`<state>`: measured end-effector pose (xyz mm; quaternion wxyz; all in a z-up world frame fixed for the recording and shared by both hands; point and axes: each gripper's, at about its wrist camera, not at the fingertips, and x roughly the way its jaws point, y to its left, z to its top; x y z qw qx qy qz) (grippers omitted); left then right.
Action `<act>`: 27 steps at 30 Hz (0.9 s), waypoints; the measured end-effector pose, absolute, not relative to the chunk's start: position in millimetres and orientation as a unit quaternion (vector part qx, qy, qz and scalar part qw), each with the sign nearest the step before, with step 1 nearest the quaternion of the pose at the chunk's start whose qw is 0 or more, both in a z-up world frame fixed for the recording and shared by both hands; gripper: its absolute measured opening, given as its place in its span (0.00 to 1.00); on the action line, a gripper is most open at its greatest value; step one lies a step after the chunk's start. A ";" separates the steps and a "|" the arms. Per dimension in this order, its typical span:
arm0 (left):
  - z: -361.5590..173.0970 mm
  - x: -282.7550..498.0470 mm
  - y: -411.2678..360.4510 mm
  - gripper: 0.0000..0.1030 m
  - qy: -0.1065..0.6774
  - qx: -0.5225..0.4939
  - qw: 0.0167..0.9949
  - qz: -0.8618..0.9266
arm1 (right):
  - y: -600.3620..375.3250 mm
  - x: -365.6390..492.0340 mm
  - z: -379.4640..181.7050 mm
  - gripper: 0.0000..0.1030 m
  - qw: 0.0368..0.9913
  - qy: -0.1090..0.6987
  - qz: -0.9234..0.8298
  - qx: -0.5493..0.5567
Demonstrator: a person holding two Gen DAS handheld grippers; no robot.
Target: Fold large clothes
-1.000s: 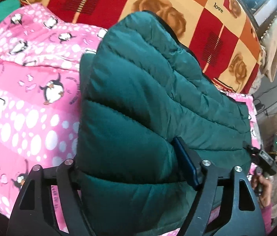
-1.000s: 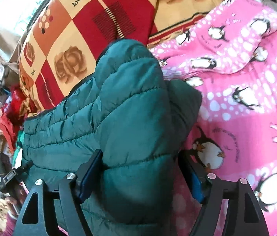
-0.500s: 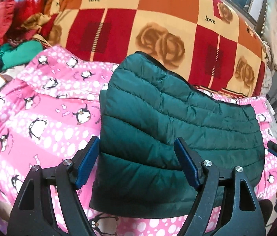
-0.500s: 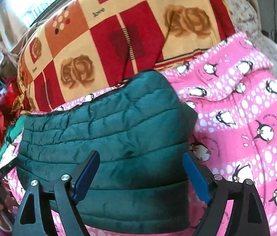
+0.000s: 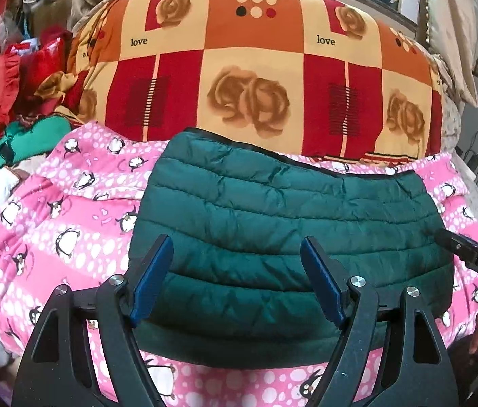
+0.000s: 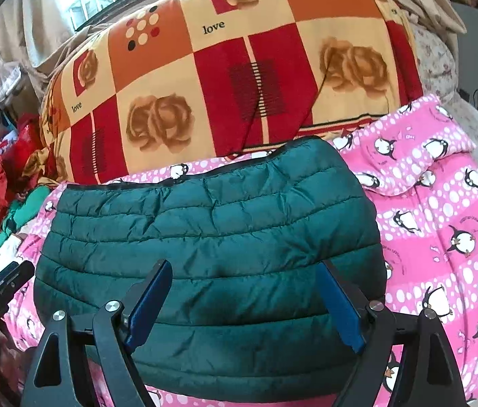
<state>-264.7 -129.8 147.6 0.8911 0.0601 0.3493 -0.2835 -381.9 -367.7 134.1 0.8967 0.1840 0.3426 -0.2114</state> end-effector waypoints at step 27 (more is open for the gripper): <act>121.0 -268.1 -151.3 0.76 0.334 0.100 0.906 -0.238 | -330.5 -355.6 116.4 0.82 0.897 0.362 -0.217 0.134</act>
